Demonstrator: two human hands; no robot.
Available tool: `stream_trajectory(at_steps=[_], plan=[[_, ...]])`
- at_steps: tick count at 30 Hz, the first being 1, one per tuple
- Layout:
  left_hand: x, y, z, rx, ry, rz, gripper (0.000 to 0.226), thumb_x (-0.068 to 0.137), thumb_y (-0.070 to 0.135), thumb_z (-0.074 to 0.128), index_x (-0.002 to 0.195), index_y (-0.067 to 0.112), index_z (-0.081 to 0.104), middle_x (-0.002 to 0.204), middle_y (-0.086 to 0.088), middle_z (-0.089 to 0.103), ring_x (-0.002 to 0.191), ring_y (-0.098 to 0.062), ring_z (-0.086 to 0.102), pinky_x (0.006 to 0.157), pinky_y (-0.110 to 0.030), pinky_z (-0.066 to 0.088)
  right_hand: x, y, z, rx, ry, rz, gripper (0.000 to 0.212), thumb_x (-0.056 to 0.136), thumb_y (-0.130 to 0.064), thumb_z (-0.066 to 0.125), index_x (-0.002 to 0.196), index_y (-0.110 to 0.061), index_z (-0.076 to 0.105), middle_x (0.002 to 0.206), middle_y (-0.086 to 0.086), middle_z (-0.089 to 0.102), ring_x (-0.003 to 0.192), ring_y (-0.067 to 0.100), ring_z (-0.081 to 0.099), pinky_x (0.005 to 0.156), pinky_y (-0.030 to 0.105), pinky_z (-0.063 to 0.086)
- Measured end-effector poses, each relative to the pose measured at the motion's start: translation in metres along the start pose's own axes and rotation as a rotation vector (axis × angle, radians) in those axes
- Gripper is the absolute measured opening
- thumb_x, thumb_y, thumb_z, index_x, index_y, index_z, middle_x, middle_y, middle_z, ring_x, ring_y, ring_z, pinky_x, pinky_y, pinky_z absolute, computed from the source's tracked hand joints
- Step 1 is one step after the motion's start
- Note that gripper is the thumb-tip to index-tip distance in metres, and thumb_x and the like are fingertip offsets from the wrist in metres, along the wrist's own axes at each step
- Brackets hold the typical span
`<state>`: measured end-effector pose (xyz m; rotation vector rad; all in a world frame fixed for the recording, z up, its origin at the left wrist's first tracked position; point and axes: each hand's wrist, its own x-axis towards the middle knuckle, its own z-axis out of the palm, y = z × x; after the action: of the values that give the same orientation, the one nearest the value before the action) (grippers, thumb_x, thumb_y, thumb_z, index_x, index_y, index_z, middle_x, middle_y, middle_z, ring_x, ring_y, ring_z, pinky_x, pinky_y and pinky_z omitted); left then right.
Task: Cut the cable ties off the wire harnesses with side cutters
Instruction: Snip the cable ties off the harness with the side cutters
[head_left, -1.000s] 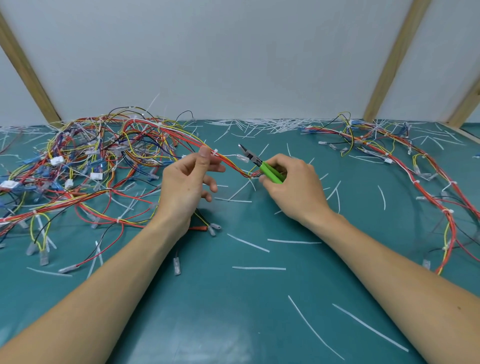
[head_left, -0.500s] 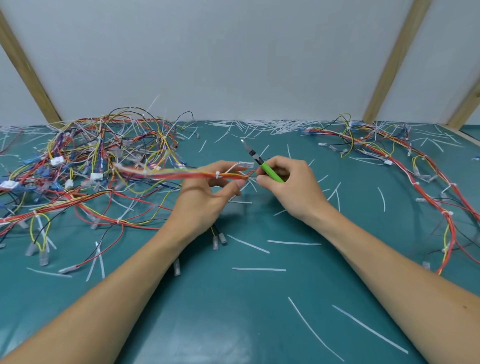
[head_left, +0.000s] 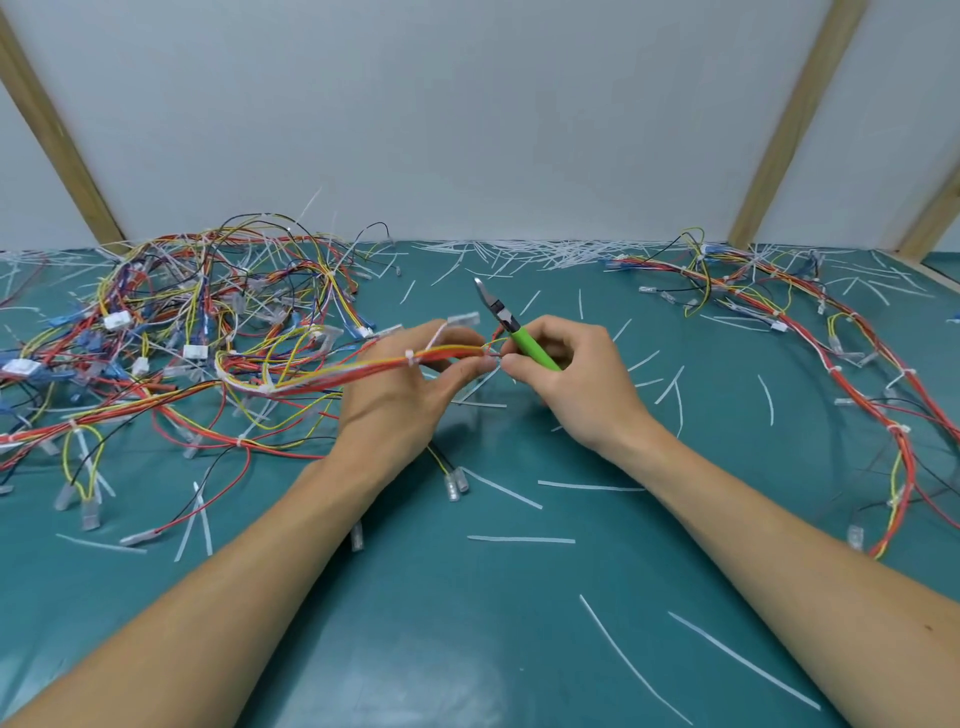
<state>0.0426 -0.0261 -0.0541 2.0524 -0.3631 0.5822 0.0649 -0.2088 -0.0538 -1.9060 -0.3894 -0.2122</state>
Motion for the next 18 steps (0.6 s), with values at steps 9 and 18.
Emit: stream_trajectory(at_steps=[9, 18], plan=[[-0.0014, 0.0053, 0.0005, -0.182, -0.043, -0.107, 0.018, 0.097, 0.019, 0.065, 0.082, 0.013, 0.07, 0.079, 0.001, 0.075, 0.06, -0.016, 0.071, 0.053, -0.013, 0.044, -0.0017, 0.0008, 0.0031, -0.073, 0.145, -0.114, 0.006, 0.089, -0.016, 0.074, 0.094, -0.02, 0.073, 0.085, -0.004, 0.075, 0.081, 0.019, 0.07, 0.077, 0.04, 0.056], [0.0027, 0.0012, -0.0014, -0.39, 0.03, -0.317, 0.022, 0.101, 0.022, 0.057, 0.082, 0.014, 0.065, 0.077, -0.001, 0.076, 0.07, -0.019, 0.076, 0.052, -0.023, 0.05, -0.0032, -0.0033, 0.004, -0.043, 0.259, -0.184, 0.013, 0.087, -0.016, 0.067, 0.1, -0.017, 0.071, 0.089, -0.005, 0.073, 0.083, 0.021, 0.069, 0.078, 0.043, 0.057]])
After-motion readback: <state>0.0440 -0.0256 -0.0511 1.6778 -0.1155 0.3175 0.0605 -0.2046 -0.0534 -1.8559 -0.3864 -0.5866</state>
